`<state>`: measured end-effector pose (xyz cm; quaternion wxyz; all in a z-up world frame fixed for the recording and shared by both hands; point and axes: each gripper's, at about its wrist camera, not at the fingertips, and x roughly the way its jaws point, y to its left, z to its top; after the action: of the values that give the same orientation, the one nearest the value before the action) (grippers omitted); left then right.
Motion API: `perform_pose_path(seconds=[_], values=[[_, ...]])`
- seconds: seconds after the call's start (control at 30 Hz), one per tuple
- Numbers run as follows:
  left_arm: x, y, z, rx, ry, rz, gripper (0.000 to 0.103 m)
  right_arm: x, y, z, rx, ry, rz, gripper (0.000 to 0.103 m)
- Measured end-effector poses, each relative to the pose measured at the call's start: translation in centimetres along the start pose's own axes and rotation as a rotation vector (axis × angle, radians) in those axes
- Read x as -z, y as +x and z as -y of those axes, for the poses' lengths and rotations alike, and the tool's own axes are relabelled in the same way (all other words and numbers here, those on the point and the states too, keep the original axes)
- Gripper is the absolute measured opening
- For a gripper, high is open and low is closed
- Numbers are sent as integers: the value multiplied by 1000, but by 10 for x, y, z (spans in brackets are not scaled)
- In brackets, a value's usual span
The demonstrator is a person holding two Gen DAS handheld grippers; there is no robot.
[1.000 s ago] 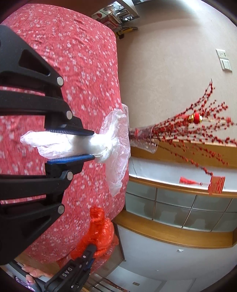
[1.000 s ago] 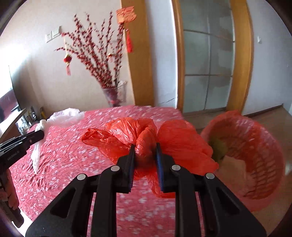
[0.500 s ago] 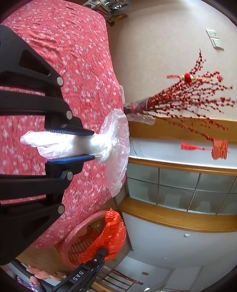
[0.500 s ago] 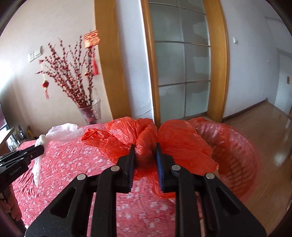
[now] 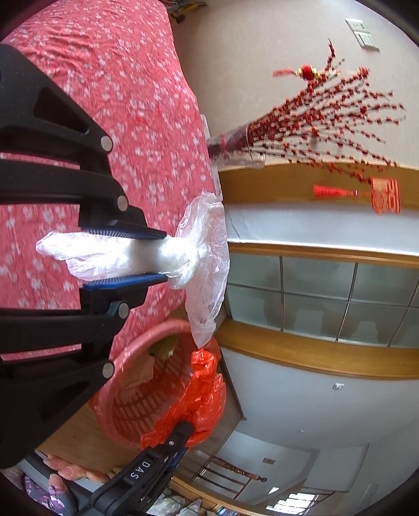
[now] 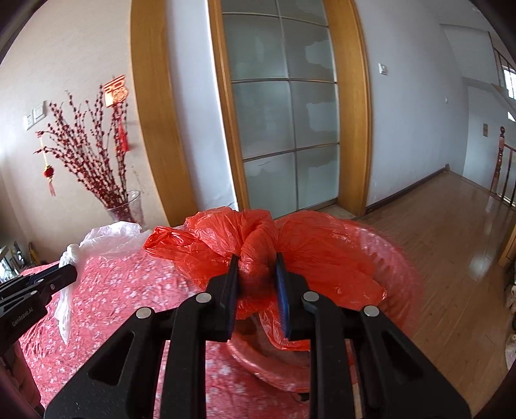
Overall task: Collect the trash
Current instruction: 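Carry the white and red bags over the wastebasket and open both tools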
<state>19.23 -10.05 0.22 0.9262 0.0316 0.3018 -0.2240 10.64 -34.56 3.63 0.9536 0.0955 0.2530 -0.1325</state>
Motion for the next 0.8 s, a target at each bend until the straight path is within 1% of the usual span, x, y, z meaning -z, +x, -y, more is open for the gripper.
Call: perform_pose_path(seconds=[0.43, 0.6, 0.8], values=[[-9, 24, 61, 109, 23, -19, 22, -6, 8, 51, 49, 97, 8, 21], [-15, 39, 79, 166, 11, -34, 21, -8, 12, 68, 61, 134, 5, 21], [-18, 59, 100, 214, -8, -62, 21, -14, 21, 89, 58, 200, 3, 21]])
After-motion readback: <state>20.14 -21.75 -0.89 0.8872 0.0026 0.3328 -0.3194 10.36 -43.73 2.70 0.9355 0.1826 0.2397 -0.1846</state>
